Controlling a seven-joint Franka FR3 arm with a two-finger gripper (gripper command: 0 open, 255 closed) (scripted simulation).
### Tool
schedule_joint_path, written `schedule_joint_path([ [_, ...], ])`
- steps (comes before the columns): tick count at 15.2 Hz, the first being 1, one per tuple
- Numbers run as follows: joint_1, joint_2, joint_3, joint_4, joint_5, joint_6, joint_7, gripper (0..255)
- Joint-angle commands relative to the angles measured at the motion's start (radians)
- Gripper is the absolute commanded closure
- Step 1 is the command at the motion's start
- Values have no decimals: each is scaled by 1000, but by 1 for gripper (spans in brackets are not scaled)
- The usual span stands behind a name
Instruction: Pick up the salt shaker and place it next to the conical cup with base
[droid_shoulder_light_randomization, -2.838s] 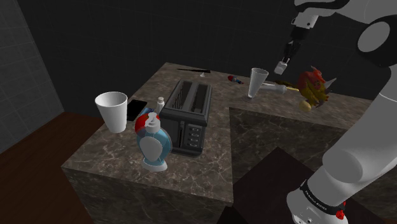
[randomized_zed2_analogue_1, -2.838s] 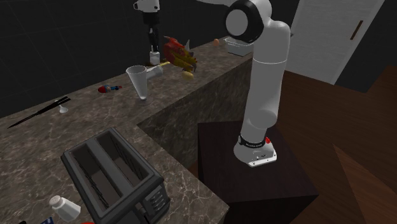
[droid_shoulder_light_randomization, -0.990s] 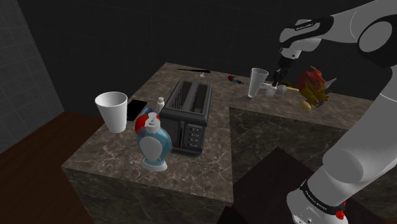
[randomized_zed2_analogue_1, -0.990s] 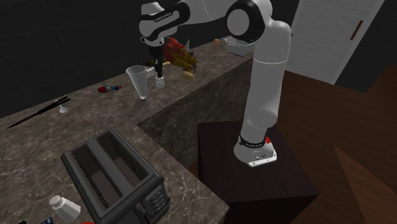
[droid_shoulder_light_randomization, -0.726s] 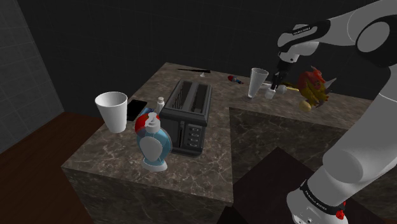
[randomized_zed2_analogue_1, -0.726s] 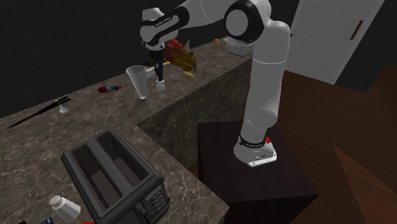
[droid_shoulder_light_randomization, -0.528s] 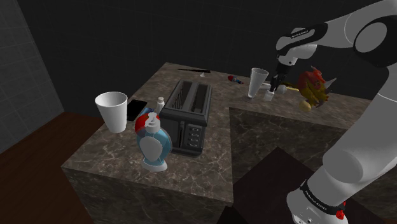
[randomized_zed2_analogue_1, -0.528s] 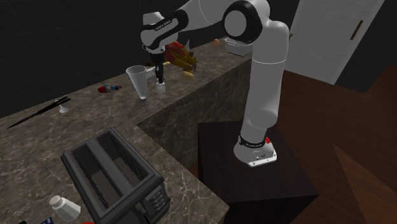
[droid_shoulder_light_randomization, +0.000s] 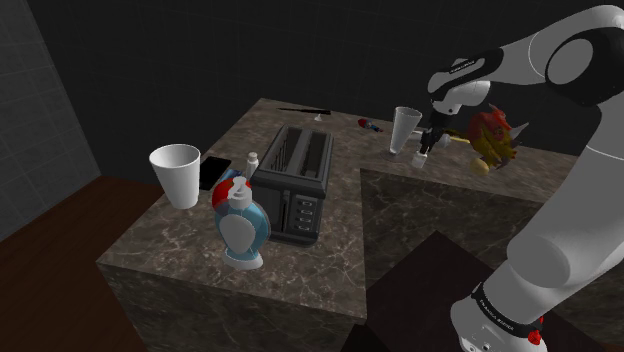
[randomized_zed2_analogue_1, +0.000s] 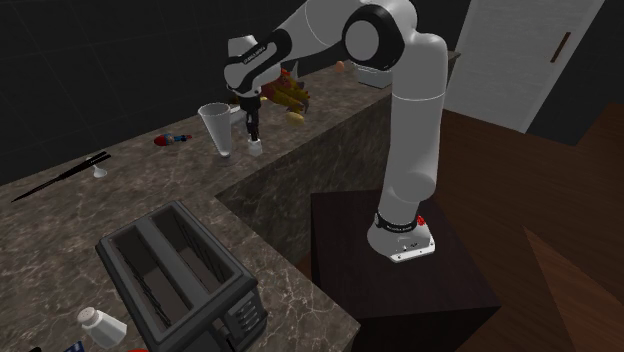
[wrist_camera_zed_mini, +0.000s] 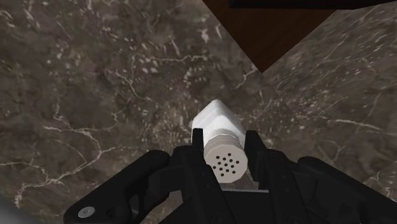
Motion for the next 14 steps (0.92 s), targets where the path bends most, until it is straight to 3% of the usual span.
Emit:
schedule_joint_path([
  [1, 1, 5, 1, -6, 3, 11, 0, 255],
  [7, 1, 5, 1, -6, 3, 11, 0, 255],
  [8, 1, 5, 1, -6, 3, 11, 0, 0],
  [14, 2, -10, 0, 11, -5, -20, 5, 0],
])
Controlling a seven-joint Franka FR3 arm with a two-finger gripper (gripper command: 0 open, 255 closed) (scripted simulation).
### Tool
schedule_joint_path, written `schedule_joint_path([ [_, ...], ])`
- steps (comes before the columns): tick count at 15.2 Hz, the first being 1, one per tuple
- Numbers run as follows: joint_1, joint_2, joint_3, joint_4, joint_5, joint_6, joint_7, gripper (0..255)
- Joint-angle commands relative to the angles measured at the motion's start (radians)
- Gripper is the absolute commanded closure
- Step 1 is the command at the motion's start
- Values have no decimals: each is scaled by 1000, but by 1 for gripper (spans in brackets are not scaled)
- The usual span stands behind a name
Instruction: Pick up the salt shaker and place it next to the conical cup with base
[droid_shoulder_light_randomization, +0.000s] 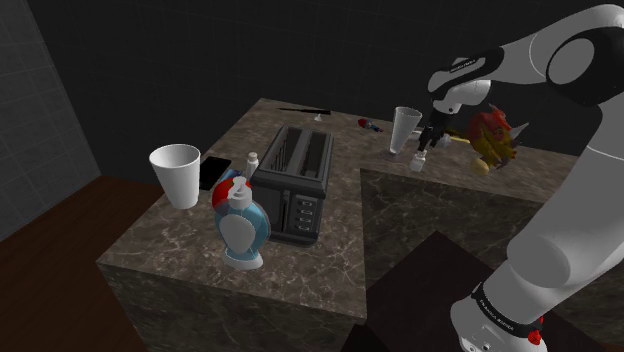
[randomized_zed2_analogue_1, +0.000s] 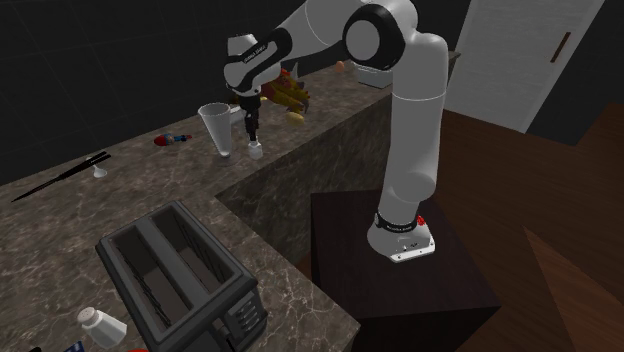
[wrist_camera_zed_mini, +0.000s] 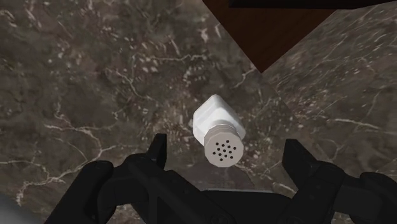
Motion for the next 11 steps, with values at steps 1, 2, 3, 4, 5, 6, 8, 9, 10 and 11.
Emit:
schedule_joint_path([
  [1, 1, -19, -2, 26, -10, -44, 7, 0],
  [2, 2, -32, -3, 46, -16, -75, 11, 0],
  [3, 3, -40, -4, 62, -21, -100, 14, 0],
  [4, 3, -40, -4, 62, -21, -100, 14, 0],
  [5, 3, -41, -4, 62, -21, -100, 14, 0],
  [6, 3, -40, -4, 62, -21, -100, 14, 0],
  [8, 3, -40, -4, 62, -21, -100, 14, 0],
  [9, 3, -40, -4, 62, -21, -100, 14, 0],
  [10, 3, -40, -4, 62, -21, -100, 14, 0],
  [11, 3, -40, -4, 62, -21, -100, 14, 0],
])
